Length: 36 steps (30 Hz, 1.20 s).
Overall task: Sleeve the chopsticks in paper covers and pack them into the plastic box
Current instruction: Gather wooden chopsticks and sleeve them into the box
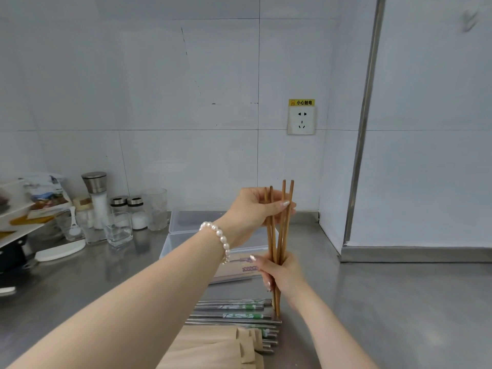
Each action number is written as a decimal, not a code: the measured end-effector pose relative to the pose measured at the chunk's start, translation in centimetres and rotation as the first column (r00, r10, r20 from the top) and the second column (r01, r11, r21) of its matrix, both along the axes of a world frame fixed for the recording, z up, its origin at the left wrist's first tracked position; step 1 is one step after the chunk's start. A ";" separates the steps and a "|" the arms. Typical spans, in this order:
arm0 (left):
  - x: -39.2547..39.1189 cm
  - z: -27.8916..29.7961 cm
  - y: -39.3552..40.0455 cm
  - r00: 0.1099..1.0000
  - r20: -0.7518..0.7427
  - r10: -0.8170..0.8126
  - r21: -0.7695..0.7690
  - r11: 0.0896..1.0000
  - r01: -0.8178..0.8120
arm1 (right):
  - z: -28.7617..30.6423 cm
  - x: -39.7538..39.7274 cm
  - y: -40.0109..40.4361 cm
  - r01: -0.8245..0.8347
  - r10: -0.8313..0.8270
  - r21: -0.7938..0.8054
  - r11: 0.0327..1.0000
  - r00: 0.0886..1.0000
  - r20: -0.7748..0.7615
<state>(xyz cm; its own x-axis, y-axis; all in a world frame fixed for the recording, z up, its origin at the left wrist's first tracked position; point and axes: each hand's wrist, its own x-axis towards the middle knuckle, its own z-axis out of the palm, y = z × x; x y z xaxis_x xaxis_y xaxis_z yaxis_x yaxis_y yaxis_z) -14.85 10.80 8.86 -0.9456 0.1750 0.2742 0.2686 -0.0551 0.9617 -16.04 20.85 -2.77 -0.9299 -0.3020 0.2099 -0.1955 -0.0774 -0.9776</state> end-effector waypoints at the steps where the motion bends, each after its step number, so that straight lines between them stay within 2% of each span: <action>1: 0.0 0.0 0.1 1.000 0.007 -0.014 0.005 1.000 0.014 | 0.0 0.0 0.0 -0.003 0.003 0.016 1.000 1.000 -0.006; 10: 0.2 1.4 0.6 0.998 -0.016 -0.058 0.032 0.998 0.058 | 0.5 0.1 0.1 -0.057 0.049 0.108 0.993 0.996 0.069; 14: 0.3 3.1 0.3 0.998 -0.069 -0.014 -0.079 0.997 0.008 | 0.6 0.4 0.2 -0.083 0.073 0.124 0.989 0.994 0.080; 19: 0.5 4.6 -0.6 0.990 -0.141 0.023 -0.302 0.951 -0.065 | 0.7 0.5 0.1 -0.070 0.061 0.127 0.989 0.995 0.073; 24: 0.7 6.2 -2.4 0.991 -0.127 0.051 -0.144 0.987 -0.070 | 0.7 0.6 0.0 -0.039 0.028 0.105 0.994 0.994 0.101; 29: 1.1 5.3 -3.2 0.992 -0.115 0.060 -0.219 0.972 -0.084 | 0.7 0.6 -0.1 -0.039 0.027 0.118 0.992 0.995 0.101; 36: 0.8 4.7 -2.2 0.979 -0.185 0.088 -0.362 0.920 -0.151 | 0.8 0.7 -0.1 -0.032 0.020 0.128 0.991 0.996 0.091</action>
